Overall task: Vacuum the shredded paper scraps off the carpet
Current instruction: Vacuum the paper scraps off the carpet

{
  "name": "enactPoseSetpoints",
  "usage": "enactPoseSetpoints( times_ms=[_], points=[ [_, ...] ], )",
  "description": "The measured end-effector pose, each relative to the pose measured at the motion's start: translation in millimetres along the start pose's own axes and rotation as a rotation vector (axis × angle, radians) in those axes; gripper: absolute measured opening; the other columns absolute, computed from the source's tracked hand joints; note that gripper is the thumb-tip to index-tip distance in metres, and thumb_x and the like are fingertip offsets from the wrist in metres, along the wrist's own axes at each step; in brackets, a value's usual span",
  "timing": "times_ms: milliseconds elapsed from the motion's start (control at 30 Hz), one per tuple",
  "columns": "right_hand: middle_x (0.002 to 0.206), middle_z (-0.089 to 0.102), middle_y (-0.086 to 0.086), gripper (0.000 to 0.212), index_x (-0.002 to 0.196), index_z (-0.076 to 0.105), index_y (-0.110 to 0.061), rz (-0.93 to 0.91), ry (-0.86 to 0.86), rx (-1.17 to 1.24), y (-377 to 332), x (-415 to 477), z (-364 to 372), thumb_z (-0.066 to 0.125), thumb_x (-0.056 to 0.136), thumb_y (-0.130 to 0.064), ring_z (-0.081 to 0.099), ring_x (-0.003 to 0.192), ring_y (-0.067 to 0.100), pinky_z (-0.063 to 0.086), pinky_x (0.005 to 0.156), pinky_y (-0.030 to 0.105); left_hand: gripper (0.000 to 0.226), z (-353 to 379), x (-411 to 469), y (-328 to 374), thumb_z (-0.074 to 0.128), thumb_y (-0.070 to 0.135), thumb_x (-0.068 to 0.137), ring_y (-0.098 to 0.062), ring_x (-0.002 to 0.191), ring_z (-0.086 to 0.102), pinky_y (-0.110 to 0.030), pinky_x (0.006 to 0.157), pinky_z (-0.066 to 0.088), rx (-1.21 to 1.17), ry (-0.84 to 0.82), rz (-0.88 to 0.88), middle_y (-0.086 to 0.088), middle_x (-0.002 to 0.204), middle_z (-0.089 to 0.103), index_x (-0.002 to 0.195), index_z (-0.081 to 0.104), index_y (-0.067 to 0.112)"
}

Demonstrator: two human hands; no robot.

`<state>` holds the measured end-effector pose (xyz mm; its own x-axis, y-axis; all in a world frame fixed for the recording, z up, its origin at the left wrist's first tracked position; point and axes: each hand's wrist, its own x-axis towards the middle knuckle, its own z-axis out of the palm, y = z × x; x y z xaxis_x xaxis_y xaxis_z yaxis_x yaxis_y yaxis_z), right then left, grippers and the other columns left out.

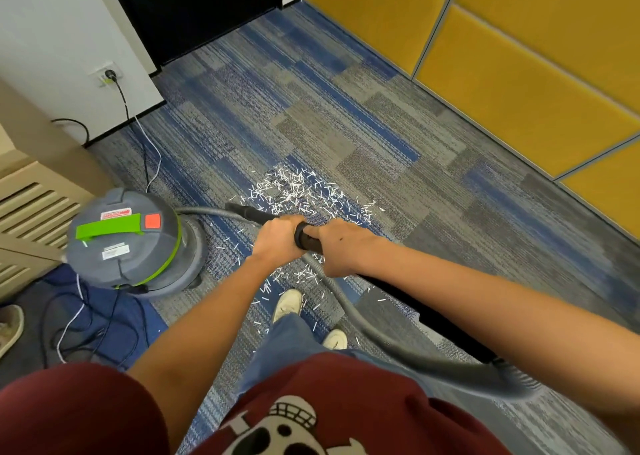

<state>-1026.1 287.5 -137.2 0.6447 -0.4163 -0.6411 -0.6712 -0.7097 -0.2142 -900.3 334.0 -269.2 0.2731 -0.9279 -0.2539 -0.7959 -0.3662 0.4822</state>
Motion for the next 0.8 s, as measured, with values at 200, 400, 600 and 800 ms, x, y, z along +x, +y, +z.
enactPoseSetpoints(
  times_ms=[200, 400, 600, 800],
  points=[
    [0.097, 0.050, 0.005, 0.053, 0.134, 0.045, -0.018, 0.039, -0.020, -0.034, 20, -16, 2, 0.055, 0.083, -0.007, 0.048, 0.061, 0.011, 0.043, 0.051, 0.022, 0.023, 7, -2, 29, 0.065, 0.023, 0.077, -0.024, 0.078, 0.065, -0.027, 0.066, 0.048, 0.030, -0.046, 0.023, -0.003, 0.085, 0.068, 0.098, 0.063, 0.016],
    [0.091, 0.053, 0.004, 0.048, 0.132, 0.049, -0.016, -0.005, -0.044, -0.044, 25, -23, -3, 0.056, 0.084, -0.008, 0.047, 0.058, 0.009, 0.035, 0.042, 0.019, 0.023, 5, -12, 35, 0.062, 0.024, 0.078, -0.024, 0.076, 0.064, -0.026, 0.064, 0.046, 0.074, -0.046, 0.022, -0.003, 0.083, 0.067, 0.099, 0.060, 0.014],
    [0.088, 0.045, 0.001, 0.050, 0.135, 0.045, -0.020, -0.007, -0.031, -0.081, 23, -26, 4, 0.058, 0.087, -0.013, 0.048, 0.062, 0.011, 0.038, 0.049, 0.022, 0.031, 15, -22, 39, 0.066, 0.021, 0.078, -0.027, 0.087, 0.066, -0.036, 0.076, 0.053, -0.031, 0.028, -0.047, -0.006, 0.104, 0.066, 0.107, 0.061, 0.015],
    [0.089, 0.048, 0.002, 0.056, 0.136, 0.044, -0.024, -0.044, -0.022, -0.056, 23, -27, -1, 0.056, 0.084, -0.008, 0.053, 0.066, 0.014, 0.041, 0.050, 0.024, 0.038, 7, -24, 36, 0.069, 0.023, 0.076, -0.028, 0.090, 0.065, -0.035, 0.076, 0.050, 0.023, 0.062, -0.043, -0.005, 0.103, 0.067, 0.112, 0.061, 0.017]
  ],
)
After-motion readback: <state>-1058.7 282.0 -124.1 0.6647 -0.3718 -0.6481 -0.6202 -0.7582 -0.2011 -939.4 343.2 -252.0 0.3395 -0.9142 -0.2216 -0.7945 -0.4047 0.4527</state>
